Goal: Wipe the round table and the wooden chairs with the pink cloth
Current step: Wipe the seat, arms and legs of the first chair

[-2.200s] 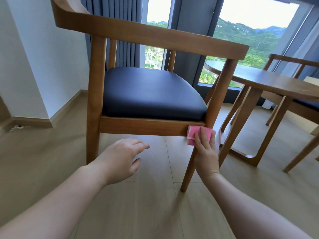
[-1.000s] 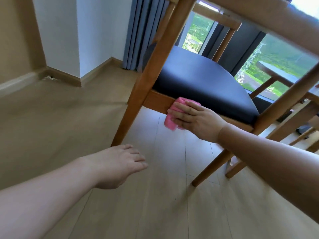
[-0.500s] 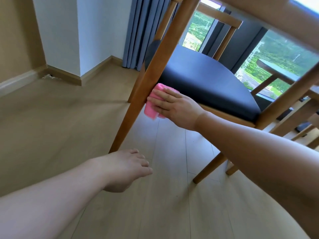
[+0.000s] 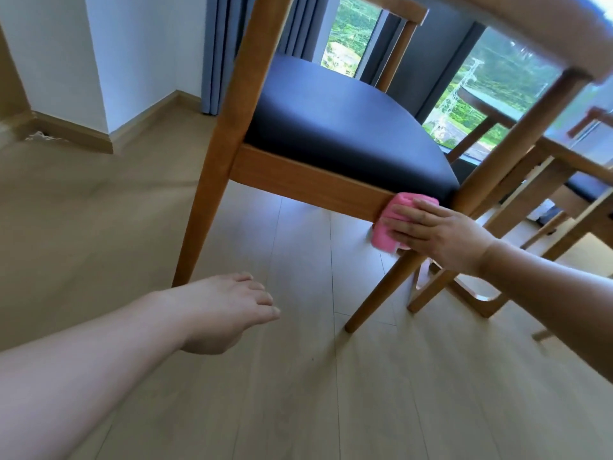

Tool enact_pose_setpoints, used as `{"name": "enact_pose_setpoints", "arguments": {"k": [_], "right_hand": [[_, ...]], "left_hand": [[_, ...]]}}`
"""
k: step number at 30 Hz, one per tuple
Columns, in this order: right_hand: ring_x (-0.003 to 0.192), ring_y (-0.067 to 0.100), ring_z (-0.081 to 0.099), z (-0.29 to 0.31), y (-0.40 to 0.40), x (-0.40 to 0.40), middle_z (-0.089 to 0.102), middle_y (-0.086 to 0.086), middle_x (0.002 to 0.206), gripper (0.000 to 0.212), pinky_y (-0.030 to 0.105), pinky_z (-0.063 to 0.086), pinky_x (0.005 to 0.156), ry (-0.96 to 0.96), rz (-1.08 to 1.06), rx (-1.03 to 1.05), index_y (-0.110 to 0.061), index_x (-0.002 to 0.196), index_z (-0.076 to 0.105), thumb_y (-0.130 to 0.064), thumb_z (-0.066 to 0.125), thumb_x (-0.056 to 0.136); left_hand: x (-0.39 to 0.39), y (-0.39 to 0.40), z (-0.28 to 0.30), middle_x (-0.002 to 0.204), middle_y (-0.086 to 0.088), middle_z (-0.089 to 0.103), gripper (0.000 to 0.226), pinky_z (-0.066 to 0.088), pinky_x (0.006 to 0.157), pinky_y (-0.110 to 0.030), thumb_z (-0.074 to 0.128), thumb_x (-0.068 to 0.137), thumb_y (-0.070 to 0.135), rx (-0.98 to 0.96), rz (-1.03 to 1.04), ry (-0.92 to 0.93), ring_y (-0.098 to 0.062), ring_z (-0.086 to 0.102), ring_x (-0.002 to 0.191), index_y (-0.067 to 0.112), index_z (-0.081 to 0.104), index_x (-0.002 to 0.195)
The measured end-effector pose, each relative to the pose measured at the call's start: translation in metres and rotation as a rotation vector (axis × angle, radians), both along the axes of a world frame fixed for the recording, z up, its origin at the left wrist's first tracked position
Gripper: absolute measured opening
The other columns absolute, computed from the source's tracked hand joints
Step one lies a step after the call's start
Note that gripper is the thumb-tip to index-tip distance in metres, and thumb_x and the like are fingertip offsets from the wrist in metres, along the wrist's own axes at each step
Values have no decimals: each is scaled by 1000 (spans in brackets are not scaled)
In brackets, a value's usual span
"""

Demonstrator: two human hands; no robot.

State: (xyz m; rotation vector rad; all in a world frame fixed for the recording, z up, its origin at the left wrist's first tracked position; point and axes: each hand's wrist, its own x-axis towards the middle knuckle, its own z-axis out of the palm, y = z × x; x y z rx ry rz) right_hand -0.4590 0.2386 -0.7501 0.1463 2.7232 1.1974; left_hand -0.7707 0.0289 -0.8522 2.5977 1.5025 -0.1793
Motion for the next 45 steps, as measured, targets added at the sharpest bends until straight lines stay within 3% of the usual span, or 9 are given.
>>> {"name": "enact_pose_setpoints", "arguments": {"k": [6, 16, 21, 27, 33, 39, 45], "right_hand": [[130, 34, 36, 3, 2, 62, 60, 12, 129, 71, 44, 9, 115, -11, -119, 5, -8, 114, 67, 3, 87, 47], [134, 33, 35, -4, -3, 56, 54, 10, 136, 69, 45, 13, 118, 15, -145, 16, -11, 123, 62, -2, 84, 58], [133, 32, 32, -8, -3, 7, 55, 11, 135, 73, 45, 9, 117, 75, -43, -7, -11, 123, 62, 2, 82, 54], [139, 30, 28, -14, -14, -102, 47, 6, 143, 59, 52, 22, 113, 152, 88, -2, -16, 132, 56, -12, 75, 76], [139, 32, 32, -18, -37, -199, 46, 7, 144, 52, 51, 16, 114, 240, 184, 8, -15, 133, 53, -15, 62, 82], [144, 32, 20, -16, -47, -225, 36, 5, 151, 54, 47, 5, 116, 221, 153, 1, -18, 139, 46, -13, 62, 87], [136, 36, 37, 4, -58, -233, 49, 10, 142, 47, 51, 22, 114, 236, 307, -16, -14, 133, 56, -13, 55, 86]], "left_hand": [[9, 7, -6, 154, 11, 27, 63, 5, 120, -33, 36, 93, 7, 2, 2, -6, -9, 16, 143, 36, 22, 147], [9, 11, -8, 153, 14, 26, 58, 6, 119, -31, 33, 95, 15, 20, -26, 15, -6, 16, 142, 36, 20, 148], [-1, 3, -3, 154, 10, 26, 57, 3, 119, -30, 33, 96, 14, 44, -11, 7, -9, 16, 142, 32, 21, 149], [-25, -13, 2, 153, 6, 29, 59, 3, 117, -31, 38, 94, 11, 68, 39, -7, -12, 20, 142, 31, 24, 148], [-50, -27, 7, 150, 3, 35, 59, 9, 118, -33, 40, 92, 9, 81, 69, 6, -15, 26, 139, 27, 28, 147], [-60, -32, 9, 151, 3, 33, 59, 7, 119, -33, 40, 93, 9, 79, 90, 17, -15, 24, 140, 27, 26, 148], [-67, -29, 11, 151, 5, 32, 57, 5, 118, -32, 42, 94, 14, 70, 118, 22, -13, 22, 141, 28, 25, 148]]}}
